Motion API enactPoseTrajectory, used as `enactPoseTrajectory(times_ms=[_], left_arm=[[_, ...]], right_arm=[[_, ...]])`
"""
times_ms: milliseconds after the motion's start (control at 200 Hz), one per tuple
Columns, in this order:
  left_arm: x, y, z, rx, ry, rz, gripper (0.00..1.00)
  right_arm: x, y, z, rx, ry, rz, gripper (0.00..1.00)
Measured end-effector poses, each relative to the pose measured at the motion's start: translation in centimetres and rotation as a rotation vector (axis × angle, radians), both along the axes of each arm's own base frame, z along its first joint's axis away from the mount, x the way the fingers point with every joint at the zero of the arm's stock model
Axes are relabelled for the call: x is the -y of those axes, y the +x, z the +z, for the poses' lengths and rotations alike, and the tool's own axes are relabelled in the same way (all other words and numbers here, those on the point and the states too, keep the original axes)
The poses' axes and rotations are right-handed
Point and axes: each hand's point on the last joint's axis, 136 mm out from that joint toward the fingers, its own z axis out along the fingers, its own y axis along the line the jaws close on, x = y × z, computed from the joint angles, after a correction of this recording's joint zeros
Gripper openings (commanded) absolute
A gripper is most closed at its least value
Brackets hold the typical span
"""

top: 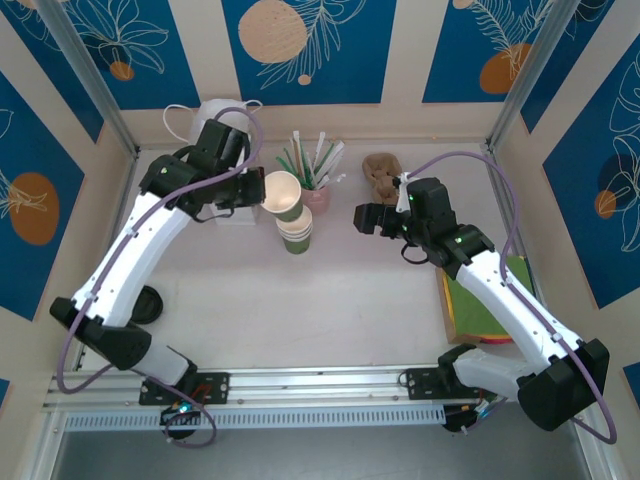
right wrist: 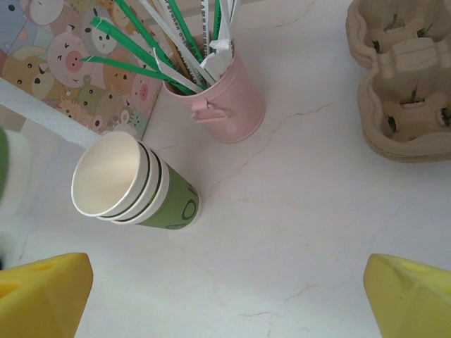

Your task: Pack the takeout coffee

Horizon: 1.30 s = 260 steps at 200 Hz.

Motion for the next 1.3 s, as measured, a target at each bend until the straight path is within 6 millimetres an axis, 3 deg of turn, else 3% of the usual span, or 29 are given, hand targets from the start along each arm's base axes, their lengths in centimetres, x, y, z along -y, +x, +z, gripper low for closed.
enactPoseTrajectory(times_ms=[155,345,550,1015,1300], left_arm=[[0.6,-2.7,-1.8,-0.031,0.024,-0.036,0.0],[2.2,-5.6,-6.8,-0.116,0.079,-0.09,0.0],[3.0,-7.4,-12.2,-0.185,0.103,-0.101,0.0],[4.9,-7.9,-18.4,-0.229,0.124,-0.114,0.0],[5.4,-7.7,-20.1,-0.244,0.14,-0.119,0.01]], right_arm=[[-0.3,-0.2,0.0,-0.002,0.003,0.008,0.99],[-0.8,-0.5,-0.1,-0.008,0.012,0.019,0.99],[-0.7,-1.1,0.0,-0.004,0.017,0.02,0.99],[-0.3,-1.7,0.3,0.007,0.028,0.015,0.99],[-0.3,-1.7,0.3,0.006,0.027,0.015,0.99]])
